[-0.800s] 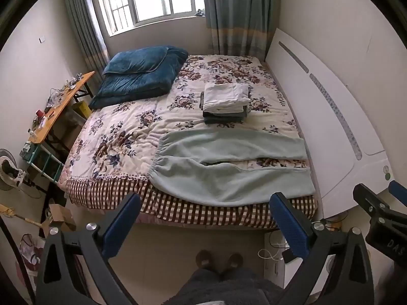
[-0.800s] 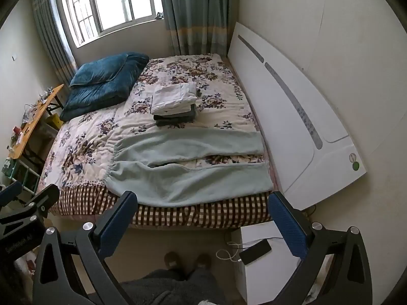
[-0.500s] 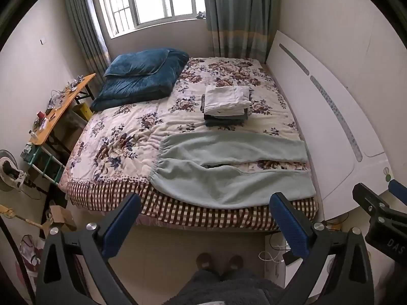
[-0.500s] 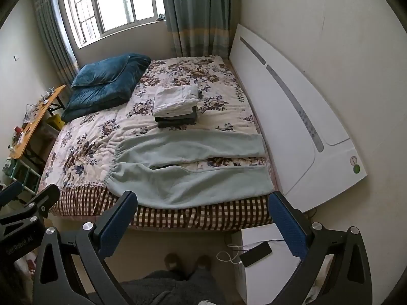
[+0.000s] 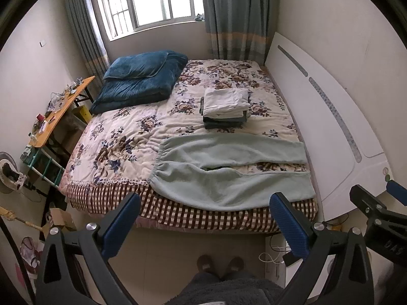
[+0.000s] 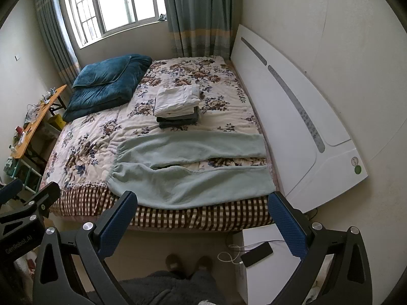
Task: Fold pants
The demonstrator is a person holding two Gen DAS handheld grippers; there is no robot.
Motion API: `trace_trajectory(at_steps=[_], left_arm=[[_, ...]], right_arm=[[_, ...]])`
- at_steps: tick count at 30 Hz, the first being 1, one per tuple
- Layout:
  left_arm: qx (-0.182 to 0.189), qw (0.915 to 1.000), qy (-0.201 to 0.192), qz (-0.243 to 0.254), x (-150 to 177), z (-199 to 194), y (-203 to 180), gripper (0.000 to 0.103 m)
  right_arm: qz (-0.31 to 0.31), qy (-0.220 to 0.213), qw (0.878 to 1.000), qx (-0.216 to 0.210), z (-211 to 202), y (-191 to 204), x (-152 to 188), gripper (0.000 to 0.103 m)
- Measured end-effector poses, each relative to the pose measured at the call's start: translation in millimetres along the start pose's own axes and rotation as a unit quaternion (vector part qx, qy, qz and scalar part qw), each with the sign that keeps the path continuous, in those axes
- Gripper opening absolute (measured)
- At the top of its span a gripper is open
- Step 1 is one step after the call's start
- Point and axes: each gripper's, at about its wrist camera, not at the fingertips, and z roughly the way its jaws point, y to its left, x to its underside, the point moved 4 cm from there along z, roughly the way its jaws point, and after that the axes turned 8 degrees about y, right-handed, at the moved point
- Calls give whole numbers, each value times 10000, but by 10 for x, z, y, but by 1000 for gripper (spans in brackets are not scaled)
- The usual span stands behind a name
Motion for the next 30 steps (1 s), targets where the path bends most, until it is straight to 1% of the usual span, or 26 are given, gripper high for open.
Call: trace_trajectory(at_steps=[9, 10, 17, 19, 30], left_arm=[[0, 10000, -49, 19, 15, -37, -14, 103], [-3, 10000, -51, 20, 6, -39, -18, 103], [5, 10000, -55, 12, -1, -48, -26, 103], [-5, 10000, -58, 22, -6, -50, -37, 103], [9, 10000, -68, 25, -7, -65, -20, 103]], right_arm=[[-1, 10, 10000, -22, -7, 32, 5, 103], [1, 9, 10000, -29, -22, 88, -34, 103], [-12, 38, 10000, -49, -37, 120, -62, 103], [-29, 23, 10000, -63, -114, 113, -37, 103], [-14, 21, 10000, -63, -103, 121, -18, 103]])
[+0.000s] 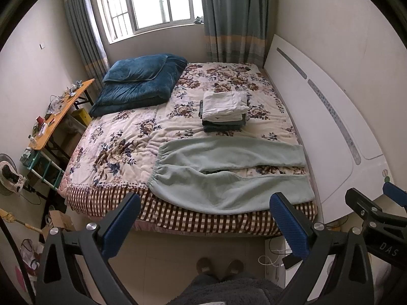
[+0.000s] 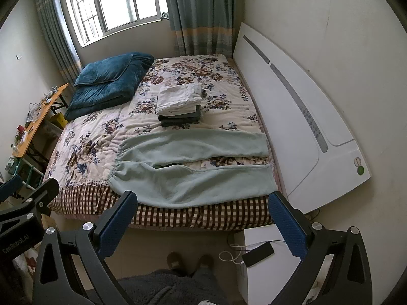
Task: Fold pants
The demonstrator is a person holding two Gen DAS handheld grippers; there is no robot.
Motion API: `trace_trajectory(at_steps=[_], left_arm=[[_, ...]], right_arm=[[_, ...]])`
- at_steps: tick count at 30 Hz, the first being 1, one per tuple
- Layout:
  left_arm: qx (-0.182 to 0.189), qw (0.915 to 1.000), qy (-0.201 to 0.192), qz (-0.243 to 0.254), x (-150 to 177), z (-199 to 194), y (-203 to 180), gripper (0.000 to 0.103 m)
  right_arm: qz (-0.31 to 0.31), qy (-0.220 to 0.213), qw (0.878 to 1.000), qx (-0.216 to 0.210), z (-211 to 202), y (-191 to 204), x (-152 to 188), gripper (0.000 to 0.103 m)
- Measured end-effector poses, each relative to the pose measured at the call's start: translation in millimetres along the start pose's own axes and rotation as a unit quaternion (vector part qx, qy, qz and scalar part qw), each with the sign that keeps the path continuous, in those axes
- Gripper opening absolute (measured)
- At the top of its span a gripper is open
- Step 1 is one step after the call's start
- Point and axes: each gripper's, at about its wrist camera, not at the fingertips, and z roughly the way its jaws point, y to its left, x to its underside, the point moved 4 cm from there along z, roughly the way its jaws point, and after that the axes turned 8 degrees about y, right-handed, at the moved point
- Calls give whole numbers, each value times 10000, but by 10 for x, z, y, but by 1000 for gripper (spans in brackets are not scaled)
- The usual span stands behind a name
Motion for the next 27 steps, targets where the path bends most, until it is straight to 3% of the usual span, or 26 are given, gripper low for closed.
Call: trace_trajectory(at_steps=[27], left_arm=[[-7, 10000, 11, 32, -99, -4, -15, 103]], right_arm=[[36, 5, 10000, -24, 10, 18, -18, 103]])
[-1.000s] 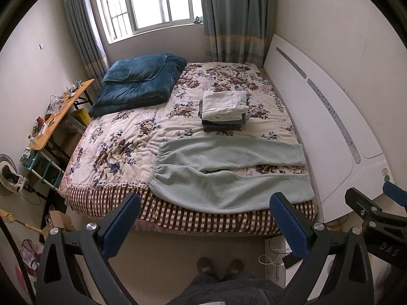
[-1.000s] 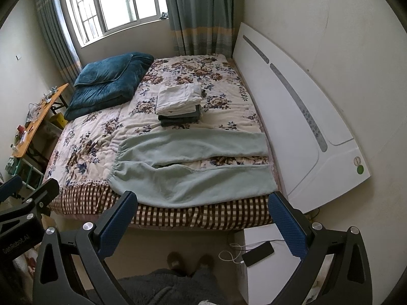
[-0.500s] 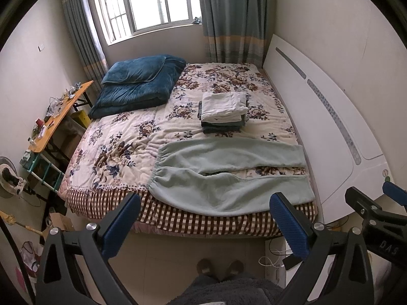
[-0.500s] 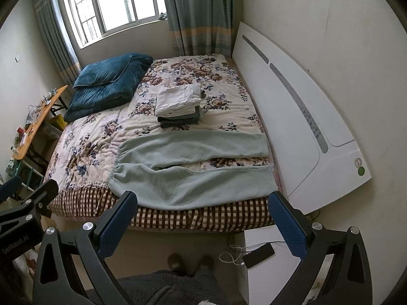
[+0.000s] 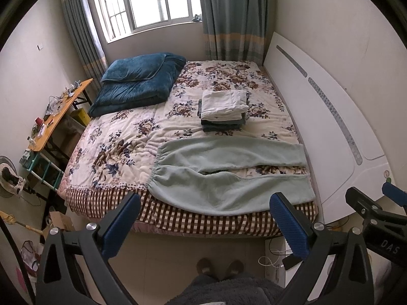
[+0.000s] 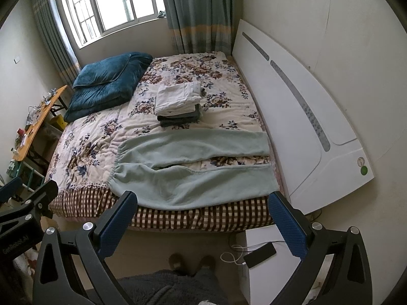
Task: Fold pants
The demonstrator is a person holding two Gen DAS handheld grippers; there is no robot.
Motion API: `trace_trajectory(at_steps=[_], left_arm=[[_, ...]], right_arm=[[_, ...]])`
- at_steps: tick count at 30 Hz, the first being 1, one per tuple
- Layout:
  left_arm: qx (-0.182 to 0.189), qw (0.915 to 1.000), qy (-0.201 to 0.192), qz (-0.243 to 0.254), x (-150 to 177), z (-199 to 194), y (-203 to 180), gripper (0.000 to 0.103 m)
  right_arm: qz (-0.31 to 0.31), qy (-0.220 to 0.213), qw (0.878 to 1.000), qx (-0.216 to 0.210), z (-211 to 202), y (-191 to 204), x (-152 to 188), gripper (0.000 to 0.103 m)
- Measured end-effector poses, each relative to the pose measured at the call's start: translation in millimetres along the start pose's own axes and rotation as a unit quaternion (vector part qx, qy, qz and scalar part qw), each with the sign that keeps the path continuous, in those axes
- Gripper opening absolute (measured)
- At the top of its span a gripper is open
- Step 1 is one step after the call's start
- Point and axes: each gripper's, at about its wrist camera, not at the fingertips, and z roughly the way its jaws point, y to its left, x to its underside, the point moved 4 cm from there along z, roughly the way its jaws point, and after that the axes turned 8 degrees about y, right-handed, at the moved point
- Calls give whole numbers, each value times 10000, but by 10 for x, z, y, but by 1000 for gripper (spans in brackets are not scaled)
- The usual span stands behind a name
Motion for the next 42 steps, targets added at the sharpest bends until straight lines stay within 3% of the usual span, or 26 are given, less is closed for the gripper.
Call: trace_trajectory(at_steps=[14, 20, 23, 28, 34, 42], left_arm=[[8, 10000, 75, -4, 57, 92, -74, 103], [-263, 9990, -260, -251, -40, 326, -34, 103], [-496, 9969, -443, -410, -183, 539, 29, 103], [-865, 9939, -352, -578, -505, 1097, 189, 103], [-956, 9933, 190, -621, -957, 2059, 406, 103], [-690, 9921, 952, -429, -1710, 3420, 700, 103]], right_arm=[[10, 33, 10000, -42, 19, 4, -17, 103], [65, 78, 9999, -51, 180, 7, -10, 103], [8, 97, 9999, -69, 528, 23, -90, 103], [-30, 343, 9994, -94, 1226, 128, -388, 103], [14, 701, 9975, -42, 2168, 328, -829, 103], [228, 1291, 9913, 138, 3612, 625, -1859, 103]])
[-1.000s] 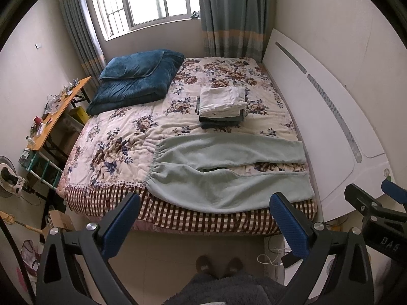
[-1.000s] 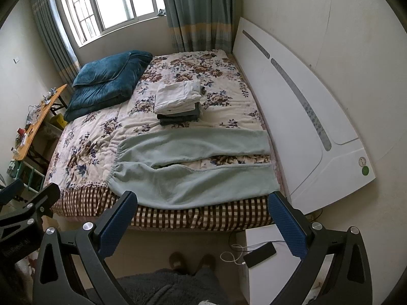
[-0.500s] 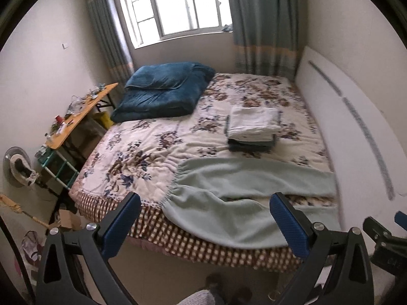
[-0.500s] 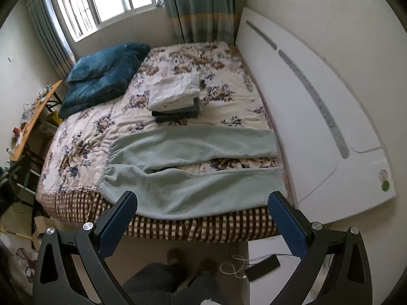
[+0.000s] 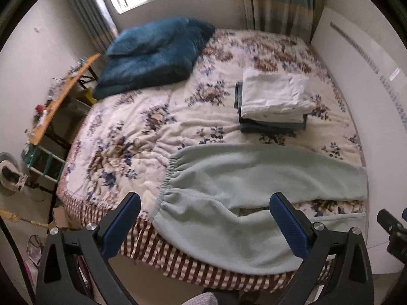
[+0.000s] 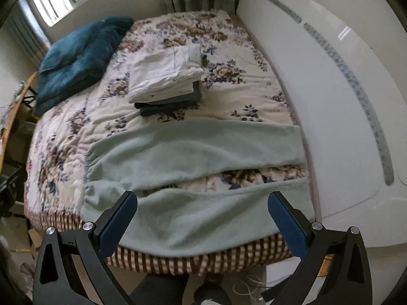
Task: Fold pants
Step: 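Reach both grippers down to the hem ends of the green sweatpants legs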
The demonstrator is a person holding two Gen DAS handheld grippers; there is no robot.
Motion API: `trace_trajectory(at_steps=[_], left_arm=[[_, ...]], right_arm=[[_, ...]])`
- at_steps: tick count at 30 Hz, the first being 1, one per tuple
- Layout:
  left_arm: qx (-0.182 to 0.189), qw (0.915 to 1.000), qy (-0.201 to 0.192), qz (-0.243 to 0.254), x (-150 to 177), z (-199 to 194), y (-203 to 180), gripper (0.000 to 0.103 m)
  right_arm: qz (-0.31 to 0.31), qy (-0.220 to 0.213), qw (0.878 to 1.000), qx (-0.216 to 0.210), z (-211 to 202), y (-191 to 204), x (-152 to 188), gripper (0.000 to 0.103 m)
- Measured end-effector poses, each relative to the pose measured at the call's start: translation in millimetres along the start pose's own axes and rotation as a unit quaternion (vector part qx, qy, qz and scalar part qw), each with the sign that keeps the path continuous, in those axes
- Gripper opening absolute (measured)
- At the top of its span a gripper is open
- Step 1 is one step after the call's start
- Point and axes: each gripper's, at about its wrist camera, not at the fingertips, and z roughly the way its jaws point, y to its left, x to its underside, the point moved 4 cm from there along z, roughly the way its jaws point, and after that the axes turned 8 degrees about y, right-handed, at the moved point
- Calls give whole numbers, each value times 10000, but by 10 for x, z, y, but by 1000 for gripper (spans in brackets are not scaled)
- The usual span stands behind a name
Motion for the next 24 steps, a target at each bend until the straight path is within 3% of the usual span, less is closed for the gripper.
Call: trace_trajectory(at_steps=[6, 9, 14, 16, 18, 21, 24], left_arm=[[329, 9968, 638, 363, -617, 975, -149, 103], [266, 9930, 802, 822, -898, 1534, -330, 103], [98, 9764, 1139, 1832, -1294, 2643, -689, 99], [116, 9650, 1327, 2259, -1364, 3071, -858, 95], [140, 9479, 1491, 2810, -1395, 3505, -1082, 92], [240, 9072, 1796, 3798, -1339, 4083, -1404, 88], [226, 8643, 2016, 4603, -1188, 4461, -1605, 88]], right_arm=[[-65, 192, 9996, 204, 932, 378, -902, 103], [-228, 275, 9990, 255, 1495, 570, -1280, 103], [-1146, 656, 9904, 414, 2610, 842, -1916, 103], [-1750, 907, 9790, 514, 3131, 956, -2119, 103], [-2277, 1148, 9651, 598, 3596, 1071, -2253, 103], [-3024, 1689, 9365, 550, 4272, 1216, -2381, 101], [-3782, 1955, 9013, 794, 4789, 1351, -2412, 95]])
